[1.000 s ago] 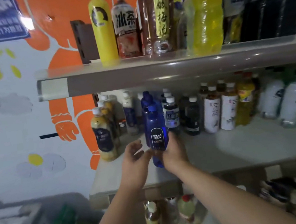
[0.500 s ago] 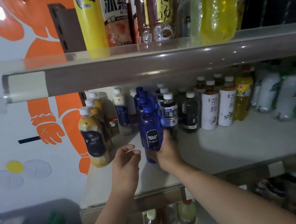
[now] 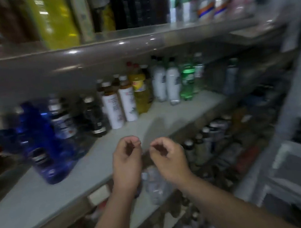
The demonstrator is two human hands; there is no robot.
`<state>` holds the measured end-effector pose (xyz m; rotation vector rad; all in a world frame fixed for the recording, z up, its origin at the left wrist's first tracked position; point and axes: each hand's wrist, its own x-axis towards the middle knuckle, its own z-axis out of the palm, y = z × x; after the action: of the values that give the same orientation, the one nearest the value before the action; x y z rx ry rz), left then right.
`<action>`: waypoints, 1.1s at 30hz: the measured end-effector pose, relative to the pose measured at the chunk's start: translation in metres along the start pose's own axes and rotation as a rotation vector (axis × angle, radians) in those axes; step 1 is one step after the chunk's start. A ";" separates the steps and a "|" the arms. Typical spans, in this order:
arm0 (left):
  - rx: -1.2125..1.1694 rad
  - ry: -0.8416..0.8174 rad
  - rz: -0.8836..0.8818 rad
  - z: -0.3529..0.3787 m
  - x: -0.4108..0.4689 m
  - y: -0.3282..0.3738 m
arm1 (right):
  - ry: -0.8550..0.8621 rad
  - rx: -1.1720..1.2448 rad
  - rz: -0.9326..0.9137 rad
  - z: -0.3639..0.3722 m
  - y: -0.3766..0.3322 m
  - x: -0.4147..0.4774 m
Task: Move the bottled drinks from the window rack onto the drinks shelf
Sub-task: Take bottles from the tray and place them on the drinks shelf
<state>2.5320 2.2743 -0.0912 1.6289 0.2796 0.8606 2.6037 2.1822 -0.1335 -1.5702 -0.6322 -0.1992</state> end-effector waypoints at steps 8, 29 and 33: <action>-0.078 -0.571 -0.194 0.262 -0.137 -0.031 | 0.327 -0.339 0.300 -0.286 0.044 -0.085; -0.057 -1.143 -0.368 0.586 -0.434 0.009 | 0.658 -1.007 1.114 -0.723 0.103 -0.292; -0.066 -1.140 -0.380 0.613 -0.432 0.000 | 0.454 -1.017 1.445 -0.762 0.142 -0.286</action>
<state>2.6381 1.5524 -0.2621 1.6785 -0.2431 -0.3951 2.6257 1.3742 -0.3066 -2.4291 1.2023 0.2758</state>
